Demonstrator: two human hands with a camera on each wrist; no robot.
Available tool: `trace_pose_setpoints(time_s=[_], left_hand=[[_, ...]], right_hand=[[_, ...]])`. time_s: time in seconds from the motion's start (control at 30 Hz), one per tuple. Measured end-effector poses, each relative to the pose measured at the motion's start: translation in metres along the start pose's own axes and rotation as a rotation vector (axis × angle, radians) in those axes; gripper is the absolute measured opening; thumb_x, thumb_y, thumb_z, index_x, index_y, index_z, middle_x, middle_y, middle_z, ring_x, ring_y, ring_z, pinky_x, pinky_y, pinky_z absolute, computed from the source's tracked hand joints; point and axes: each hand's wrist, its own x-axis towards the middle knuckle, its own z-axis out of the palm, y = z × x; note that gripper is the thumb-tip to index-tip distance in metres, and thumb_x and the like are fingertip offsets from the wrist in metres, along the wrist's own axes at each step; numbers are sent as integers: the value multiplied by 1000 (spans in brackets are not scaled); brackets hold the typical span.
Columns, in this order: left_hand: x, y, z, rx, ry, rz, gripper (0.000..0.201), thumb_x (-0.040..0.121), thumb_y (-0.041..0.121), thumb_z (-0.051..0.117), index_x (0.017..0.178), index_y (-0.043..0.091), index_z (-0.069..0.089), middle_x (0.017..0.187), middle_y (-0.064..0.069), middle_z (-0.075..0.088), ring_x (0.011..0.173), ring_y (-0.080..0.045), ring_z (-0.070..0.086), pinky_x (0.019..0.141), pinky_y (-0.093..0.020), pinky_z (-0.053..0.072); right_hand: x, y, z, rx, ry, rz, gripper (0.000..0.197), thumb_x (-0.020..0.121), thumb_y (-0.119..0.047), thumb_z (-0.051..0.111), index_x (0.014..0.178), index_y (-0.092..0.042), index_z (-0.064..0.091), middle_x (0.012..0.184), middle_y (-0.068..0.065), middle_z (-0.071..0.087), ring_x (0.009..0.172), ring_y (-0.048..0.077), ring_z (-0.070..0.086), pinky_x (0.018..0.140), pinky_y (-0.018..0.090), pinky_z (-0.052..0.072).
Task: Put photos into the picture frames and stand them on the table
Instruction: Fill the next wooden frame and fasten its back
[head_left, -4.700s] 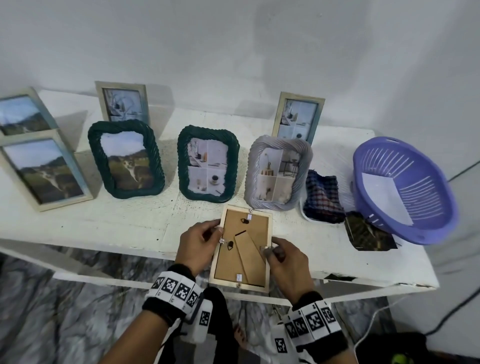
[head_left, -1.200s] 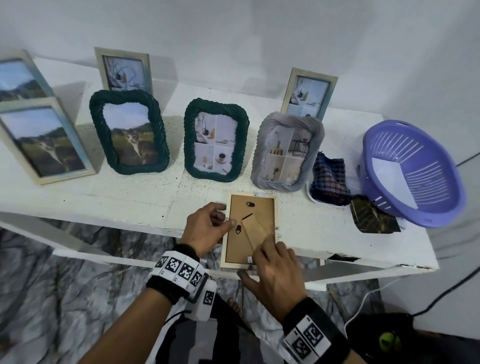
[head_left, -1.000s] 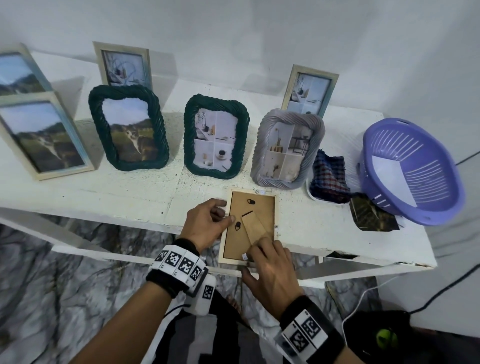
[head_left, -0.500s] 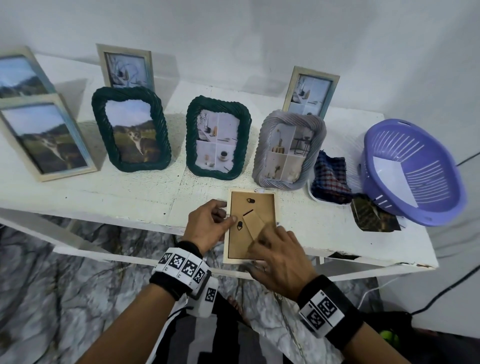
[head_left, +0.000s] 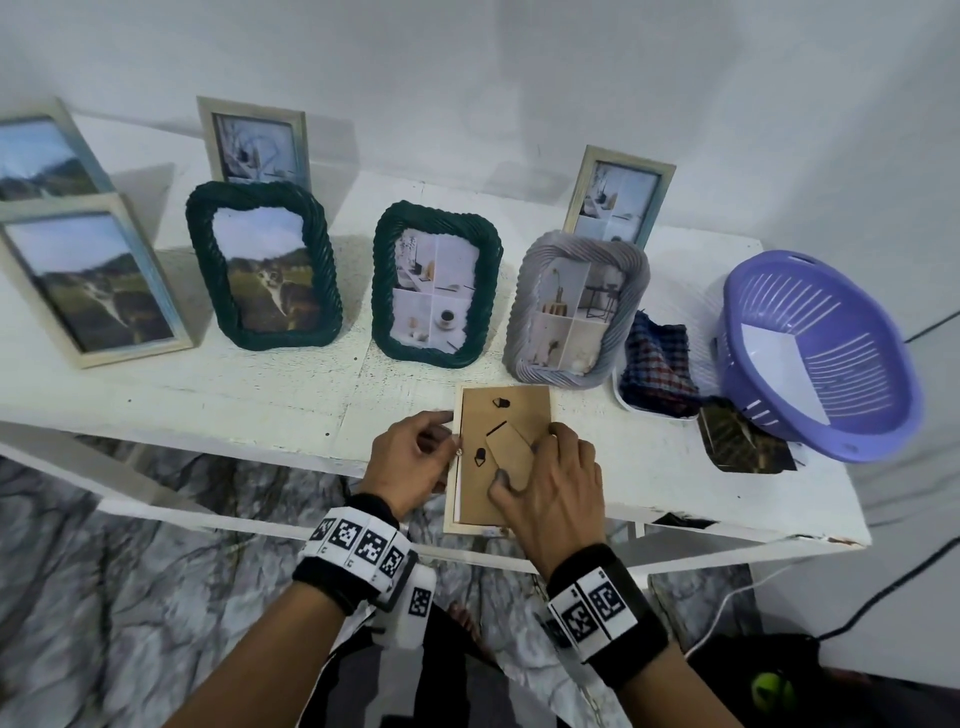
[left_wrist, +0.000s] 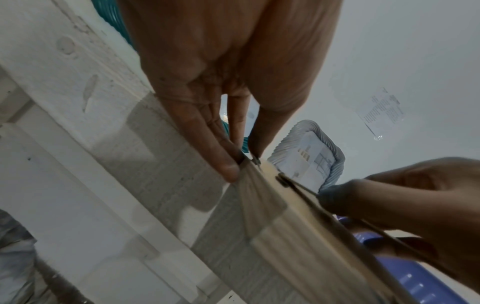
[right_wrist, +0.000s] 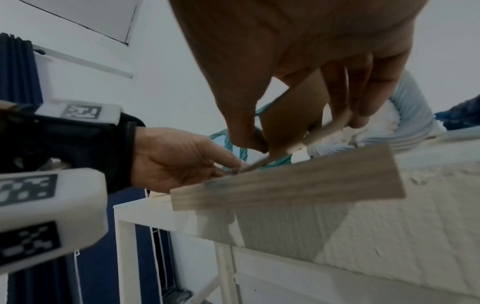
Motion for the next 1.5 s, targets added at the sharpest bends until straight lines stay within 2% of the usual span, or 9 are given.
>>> trace_pose_setpoints(time_s=[0.17,0.3,0.47,0.73,0.83,0.97,1.03,1.1,1.5], left_hand=[[0,-2,0,-23,5,-8,31,89,19,69,120,18,66,93,8,69,84,-1,63,77,-18,55],[1,-3,-1,-25,-3,-16,31,88,19,70,119,19,67,90,10,69,86,-10,66,84,-34,58],[1,-1,-1,-10,-9,-14,30,88,19,70,118,18,68,90,8,69,85,-10,65,85,-32,56],[1,-1,0,-53,-11,-42,28,87,16,71,114,20,68,88,6,71,86,-15,67,82,-44,58],[1,-1,1,-63,-8,-49,27,87,16,71,114,21,68,89,5,71,88,-17,67,82,-45,58],[1,0,0,-78,-19,-69,26,87,18,72,112,24,68,90,5,71,88,-18,68,81,-46,58],[1,0,0,-72,-20,-67,26,87,20,71,112,25,68,89,6,71,87,-17,68,80,-46,59],[1,0,0,-63,-19,-65,27,87,20,71,113,25,68,89,6,71,86,-17,68,80,-46,59],[1,1,0,-45,3,-50,25,87,18,71,111,24,69,88,7,70,84,-15,68,81,-44,58]], right_hand=[[-8,24,-20,188,79,80,36,75,-33,70,91,-6,54,101,10,56,88,26,50,80,33,44],[-16,62,-35,175,36,221,38,74,-30,74,97,-6,56,103,10,56,95,28,49,86,38,42],[-12,101,-34,78,-101,327,41,77,-34,72,104,-6,57,107,12,57,100,29,48,87,41,42],[-12,100,-22,-66,-54,269,49,77,-39,70,112,-6,62,122,17,57,105,40,51,84,48,46],[-9,76,-22,14,69,21,50,80,-45,58,112,-7,62,121,20,58,103,41,54,83,48,50],[0,37,-14,-63,-177,-223,85,78,-76,43,148,-31,30,154,17,31,140,38,29,108,50,33],[9,26,-7,-74,-330,-237,99,71,-87,40,150,-45,-3,161,14,-1,147,38,-1,116,52,14],[17,20,-1,-113,-396,-235,107,66,-91,40,145,-49,-18,159,16,-15,146,37,-14,119,53,5],[32,13,7,-118,-495,-168,133,57,-91,53,151,-29,-16,156,28,-15,144,41,-16,117,51,-1]])
